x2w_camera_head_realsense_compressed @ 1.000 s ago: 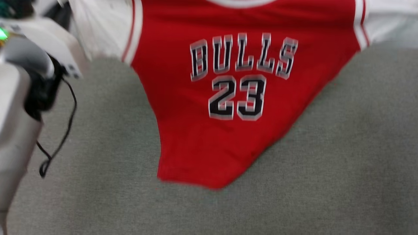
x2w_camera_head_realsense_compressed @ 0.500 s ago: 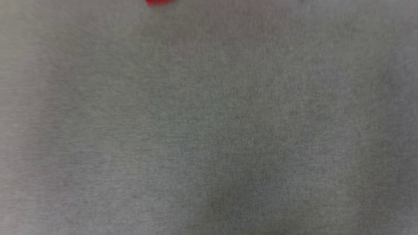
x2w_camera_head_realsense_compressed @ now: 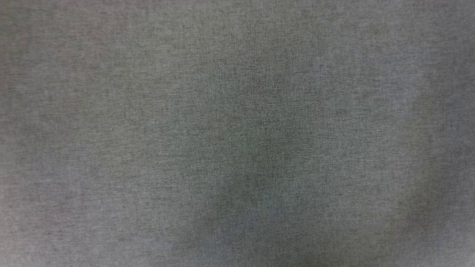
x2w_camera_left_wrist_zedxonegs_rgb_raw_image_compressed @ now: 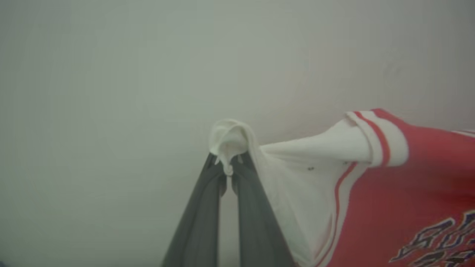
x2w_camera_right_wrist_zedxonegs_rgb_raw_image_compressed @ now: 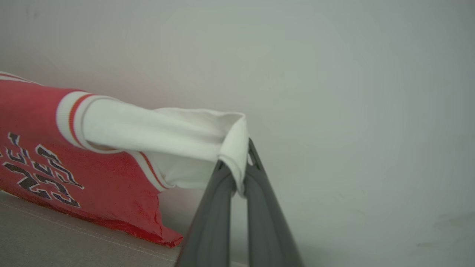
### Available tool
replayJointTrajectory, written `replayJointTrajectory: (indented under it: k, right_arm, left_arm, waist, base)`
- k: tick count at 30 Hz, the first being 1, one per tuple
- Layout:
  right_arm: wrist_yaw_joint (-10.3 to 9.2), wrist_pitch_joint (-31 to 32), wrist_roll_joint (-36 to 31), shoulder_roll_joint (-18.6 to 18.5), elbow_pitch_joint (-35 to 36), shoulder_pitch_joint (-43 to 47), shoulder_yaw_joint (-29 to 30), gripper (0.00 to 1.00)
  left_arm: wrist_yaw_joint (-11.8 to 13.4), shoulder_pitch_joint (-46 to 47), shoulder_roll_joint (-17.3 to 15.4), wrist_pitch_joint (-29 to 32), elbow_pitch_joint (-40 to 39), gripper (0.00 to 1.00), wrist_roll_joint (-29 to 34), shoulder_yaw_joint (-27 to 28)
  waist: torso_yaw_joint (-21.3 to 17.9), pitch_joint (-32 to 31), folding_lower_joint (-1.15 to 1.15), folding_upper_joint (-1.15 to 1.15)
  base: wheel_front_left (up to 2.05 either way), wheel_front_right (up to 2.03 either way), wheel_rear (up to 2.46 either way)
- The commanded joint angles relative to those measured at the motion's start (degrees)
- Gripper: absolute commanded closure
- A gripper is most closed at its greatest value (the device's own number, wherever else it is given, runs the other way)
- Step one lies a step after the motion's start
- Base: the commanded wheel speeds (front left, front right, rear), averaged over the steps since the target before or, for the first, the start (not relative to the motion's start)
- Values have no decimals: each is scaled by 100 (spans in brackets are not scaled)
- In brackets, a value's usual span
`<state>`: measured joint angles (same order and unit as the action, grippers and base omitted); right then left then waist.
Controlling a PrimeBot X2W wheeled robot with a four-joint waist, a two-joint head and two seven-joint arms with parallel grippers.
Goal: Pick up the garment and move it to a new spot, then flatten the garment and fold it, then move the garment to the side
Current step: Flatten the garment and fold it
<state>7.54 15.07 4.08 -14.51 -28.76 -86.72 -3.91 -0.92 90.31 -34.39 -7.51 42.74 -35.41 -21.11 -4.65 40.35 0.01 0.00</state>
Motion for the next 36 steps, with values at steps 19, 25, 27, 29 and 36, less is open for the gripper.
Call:
replayJointTrajectory:
  k: [19, 25, 27, 29, 36]
  right_arm:
    - [-10, -279, 611, -567, 675, 3333, -423, 100]
    - [-11, 518, 563, -480, 2145, 5666, 160, 100]
    - [-11, 761, 563, -370, 2549, 6392, 338, 100]
    - [-11, 926, 585, -215, 2885, 7063, 503, 100]
    - [-11, 1359, 666, 355, 3557, 9018, 898, 100]
  left_arm:
    - [-484, -3438, 405, -774, -79, 100, -545, 334]
    - [23, -5745, 526, -779, -1541, 100, -423, 806]
    - [221, -6496, 552, -779, -2003, 100, -432, 876]
    - [399, -7215, 605, -779, -2429, 100, -533, 956]
    - [1165, -9300, 650, -471, -3799, 100, -682, 1021]
  waist:
    - [283, -1721, -1, 0]
    - [329, -2449, -1, 0]
    - [329, -2659, -1, 0]
    - [314, -2860, -1, 0]
    - [303, -3281, -1, 0]
  base:
    - [0, 0, 0]
    - [0, 0, 0]
    - [0, 0, 0]
    - [0, 0, 0]
    - [0, 0, 0]
